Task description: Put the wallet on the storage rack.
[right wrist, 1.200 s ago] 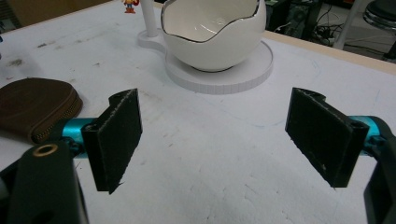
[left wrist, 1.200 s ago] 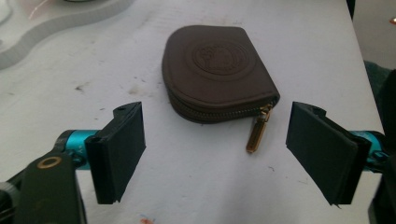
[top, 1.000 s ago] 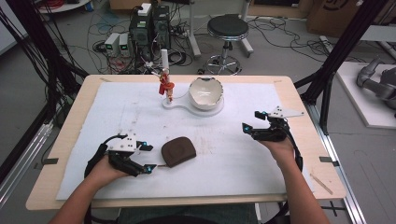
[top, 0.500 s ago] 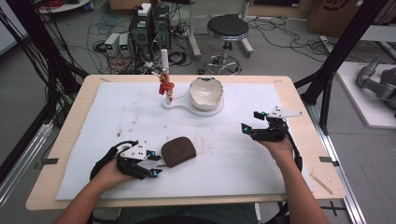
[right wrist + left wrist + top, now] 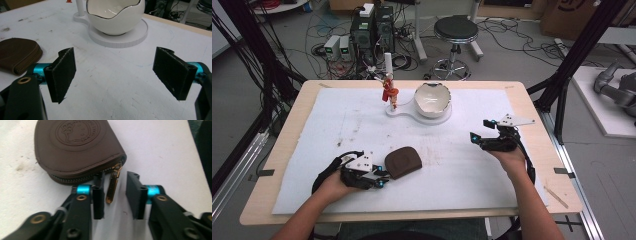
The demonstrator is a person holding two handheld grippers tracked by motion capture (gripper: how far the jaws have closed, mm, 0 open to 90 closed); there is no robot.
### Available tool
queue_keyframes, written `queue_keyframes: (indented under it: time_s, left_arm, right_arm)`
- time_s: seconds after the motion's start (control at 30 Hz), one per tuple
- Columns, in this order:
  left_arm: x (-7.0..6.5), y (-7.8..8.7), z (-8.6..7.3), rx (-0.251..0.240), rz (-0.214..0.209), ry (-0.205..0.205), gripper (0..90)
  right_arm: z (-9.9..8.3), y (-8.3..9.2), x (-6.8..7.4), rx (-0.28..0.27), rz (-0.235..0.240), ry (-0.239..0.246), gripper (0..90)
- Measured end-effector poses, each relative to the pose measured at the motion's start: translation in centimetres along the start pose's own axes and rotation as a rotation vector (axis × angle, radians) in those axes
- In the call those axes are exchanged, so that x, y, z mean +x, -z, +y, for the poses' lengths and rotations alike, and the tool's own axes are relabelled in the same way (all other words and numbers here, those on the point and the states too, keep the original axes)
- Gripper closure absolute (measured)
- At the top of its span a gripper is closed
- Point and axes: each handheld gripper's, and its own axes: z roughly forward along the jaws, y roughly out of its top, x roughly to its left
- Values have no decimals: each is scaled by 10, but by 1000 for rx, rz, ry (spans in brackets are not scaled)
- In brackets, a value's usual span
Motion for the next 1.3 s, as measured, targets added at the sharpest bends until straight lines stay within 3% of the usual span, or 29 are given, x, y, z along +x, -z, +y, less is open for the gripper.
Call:
queue_keyframes:
  time_s: [0.17, 0.27, 0.6, 0.77, 0.93, 1.07, 1.3]
  left_arm:
    - [0, -1, 1, 8, -2, -7, 777]
    - [-1, -1, 3, 18, 2, -22, 880]
    - [5, 1, 1, 2, -41, 33, 883]
    - [5, 7, 2, -51, -64, 51, 883]
    - [6, 15, 4, -159, -124, 100, 883]
    - [8, 21, 6, -224, -146, 121, 883]
    - [11, 26, 10, -295, -167, 158, 883]
  right_arm:
    - [0, -1, 1, 6, -1, 4, 189]
    - [0, -1, 1, 6, 0, 5, 189]
    - [0, -2, 1, 9, 1, 7, 189]
    - [-1, -1, 0, 12, 1, 0, 189]
    - [0, -2, 0, 12, 0, 3, 189]
    - [0, -2, 0, 11, 1, 2, 189]
    - [-1, -2, 0, 12, 1, 0, 189]
